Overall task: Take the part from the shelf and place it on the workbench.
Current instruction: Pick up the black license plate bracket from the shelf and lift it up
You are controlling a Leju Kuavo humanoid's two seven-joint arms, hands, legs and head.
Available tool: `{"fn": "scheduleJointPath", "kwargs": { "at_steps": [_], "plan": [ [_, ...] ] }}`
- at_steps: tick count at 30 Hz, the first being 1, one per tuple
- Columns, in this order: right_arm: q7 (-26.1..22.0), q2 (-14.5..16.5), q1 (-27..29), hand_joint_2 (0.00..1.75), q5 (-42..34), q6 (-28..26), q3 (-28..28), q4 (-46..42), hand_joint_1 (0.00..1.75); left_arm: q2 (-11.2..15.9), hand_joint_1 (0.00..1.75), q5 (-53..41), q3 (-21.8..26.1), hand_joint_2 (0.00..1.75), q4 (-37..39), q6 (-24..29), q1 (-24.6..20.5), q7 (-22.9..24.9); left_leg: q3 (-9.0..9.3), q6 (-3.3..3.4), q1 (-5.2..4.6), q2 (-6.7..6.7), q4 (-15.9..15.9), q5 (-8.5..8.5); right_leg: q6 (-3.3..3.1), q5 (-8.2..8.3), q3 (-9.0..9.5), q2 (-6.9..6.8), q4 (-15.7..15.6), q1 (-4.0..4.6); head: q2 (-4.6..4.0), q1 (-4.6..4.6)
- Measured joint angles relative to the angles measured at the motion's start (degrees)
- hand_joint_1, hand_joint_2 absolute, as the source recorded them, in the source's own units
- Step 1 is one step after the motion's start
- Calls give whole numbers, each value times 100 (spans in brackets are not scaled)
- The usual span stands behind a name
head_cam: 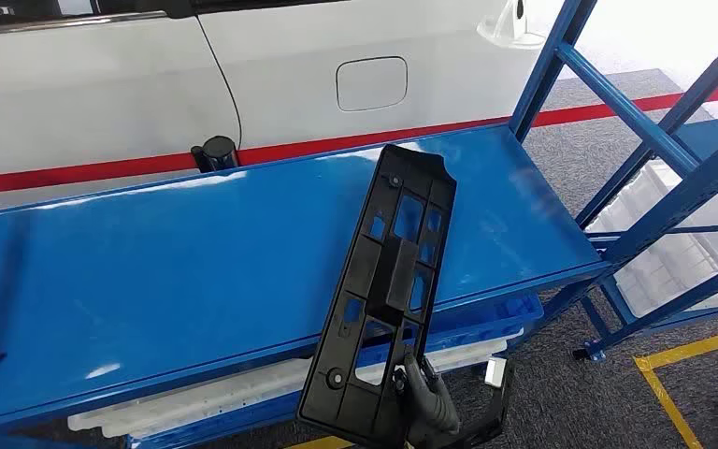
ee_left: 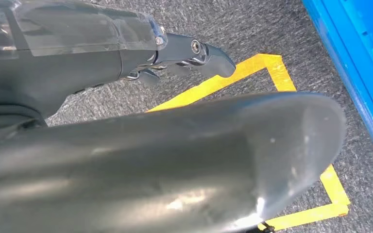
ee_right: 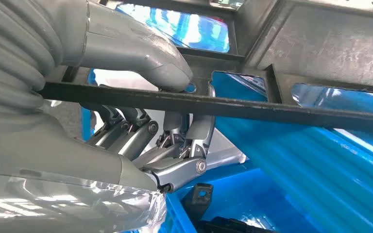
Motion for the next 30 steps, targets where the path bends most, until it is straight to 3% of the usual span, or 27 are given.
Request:
{"fn": "scheduleJointPath", "kwargs": {
  "at_steps": [17,23,30],
  "plan": [
    [-122,-23,-27,175,9,172,40,-2,175,-46,0,-86,-5,0,-39,-4,0,-47,-1,0,0,11,0,0,0,0,0,1,0,0,0,1],
    [-50,-28,-152,175,739,-67,42,-147,175,-54,0,-207,-84,0,-39,-47,-1,-37,-1,0,0,28,0,0,0,0,-1,4,0,0,0,-1],
    [743,-25,-388,175,2224,-309,-228,-663,175,-60,0,-392,-157,0,-39,-104,-1,-66,1,0,0,46,1,0,0,1,-1,12,2,-1,0,1]
  ]
}}
